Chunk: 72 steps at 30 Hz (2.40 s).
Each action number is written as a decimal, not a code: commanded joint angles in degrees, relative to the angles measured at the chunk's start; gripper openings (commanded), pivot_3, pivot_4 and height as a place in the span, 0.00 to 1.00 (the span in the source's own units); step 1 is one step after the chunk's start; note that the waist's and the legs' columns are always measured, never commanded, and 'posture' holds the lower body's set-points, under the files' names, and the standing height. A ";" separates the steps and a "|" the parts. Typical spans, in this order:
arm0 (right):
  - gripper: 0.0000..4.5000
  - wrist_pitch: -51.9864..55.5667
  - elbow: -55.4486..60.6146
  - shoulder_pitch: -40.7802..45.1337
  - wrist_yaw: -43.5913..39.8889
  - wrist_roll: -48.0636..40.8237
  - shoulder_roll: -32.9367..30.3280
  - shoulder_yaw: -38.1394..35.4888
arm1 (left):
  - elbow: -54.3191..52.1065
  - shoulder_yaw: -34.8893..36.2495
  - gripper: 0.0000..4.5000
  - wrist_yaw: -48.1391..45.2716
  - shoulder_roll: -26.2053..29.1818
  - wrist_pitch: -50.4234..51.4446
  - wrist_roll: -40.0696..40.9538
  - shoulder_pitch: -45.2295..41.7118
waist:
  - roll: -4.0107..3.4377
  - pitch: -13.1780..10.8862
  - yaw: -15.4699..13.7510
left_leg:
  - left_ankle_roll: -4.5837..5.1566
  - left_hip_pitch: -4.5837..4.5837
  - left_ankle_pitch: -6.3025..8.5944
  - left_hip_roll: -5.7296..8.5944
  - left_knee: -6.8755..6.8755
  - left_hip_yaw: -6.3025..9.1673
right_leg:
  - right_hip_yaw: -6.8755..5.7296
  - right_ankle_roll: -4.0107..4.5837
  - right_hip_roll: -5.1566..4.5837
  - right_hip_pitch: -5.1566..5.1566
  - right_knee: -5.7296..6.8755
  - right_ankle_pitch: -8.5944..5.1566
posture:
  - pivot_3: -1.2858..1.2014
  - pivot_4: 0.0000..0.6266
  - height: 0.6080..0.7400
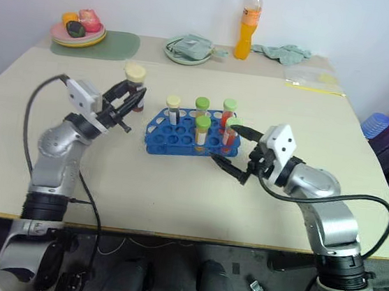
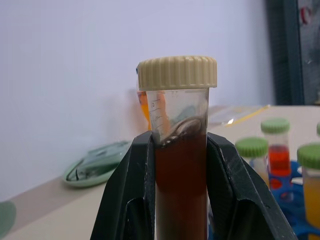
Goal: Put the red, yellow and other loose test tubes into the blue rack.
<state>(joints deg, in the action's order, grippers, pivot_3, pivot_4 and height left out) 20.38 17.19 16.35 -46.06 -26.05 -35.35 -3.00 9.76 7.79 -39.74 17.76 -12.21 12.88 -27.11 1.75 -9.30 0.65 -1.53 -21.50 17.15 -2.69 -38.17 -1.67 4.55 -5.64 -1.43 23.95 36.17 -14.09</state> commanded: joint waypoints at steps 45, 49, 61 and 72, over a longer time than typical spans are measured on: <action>1.00 -1.38 3.53 0.82 2.76 1.70 -1.37 -3.37 | 11.90 -6.12 0.42 0.27 -8.80 -2.00 7.89 1.57 | -0.01 0.01 0.31 | 0.03 0.06 0.01 -0.02 0.02 0.08 | -0.03 -0.01 0.05 -0.08 -0.03 -0.01 | 0.52 0.24 1.00; 1.00 -1.73 3.16 0.86 2.49 1.97 -1.13 -3.00 | 8.86 -5.86 0.85 -1.49 -7.66 -1.29 8.17 2.92 | -0.01 0.01 0.28 | 0.03 0.06 0.01 -0.02 0.02 0.09 | -0.03 0.00 0.06 -0.08 -0.03 -0.01 | 0.52 0.24 1.00; 1.00 -2.77 -0.19 0.28 -0.85 1.66 -1.63 -2.78 | -11.06 -1.99 0.98 -4.08 3.52 10.78 13.44 13.66 | -0.03 0.00 0.36 | 0.03 0.08 0.02 -0.06 0.05 0.09 | -0.04 0.01 0.05 -0.07 -0.03 -0.02 | 0.52 0.24 1.00; 1.00 -1.65 2.15 -6.48 -5.40 -0.48 -3.70 -4.71 | -11.99 5.83 0.98 -19.13 21.93 16.18 18.49 17.55 | -0.05 -0.03 0.19 | 0.03 0.06 0.02 -0.06 0.06 0.04 | -0.05 0.26 0.00 -0.04 -0.09 -0.16 | 0.52 0.24 1.00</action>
<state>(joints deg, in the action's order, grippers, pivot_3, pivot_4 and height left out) 18.60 16.66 9.75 -50.76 -25.03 -38.10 -5.55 -1.71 10.64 -56.81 38.58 3.88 29.43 -9.15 1.70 -9.32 0.84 -1.49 -21.46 17.17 -2.76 -38.08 -1.63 4.50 -5.38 -1.42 23.95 36.09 -14.25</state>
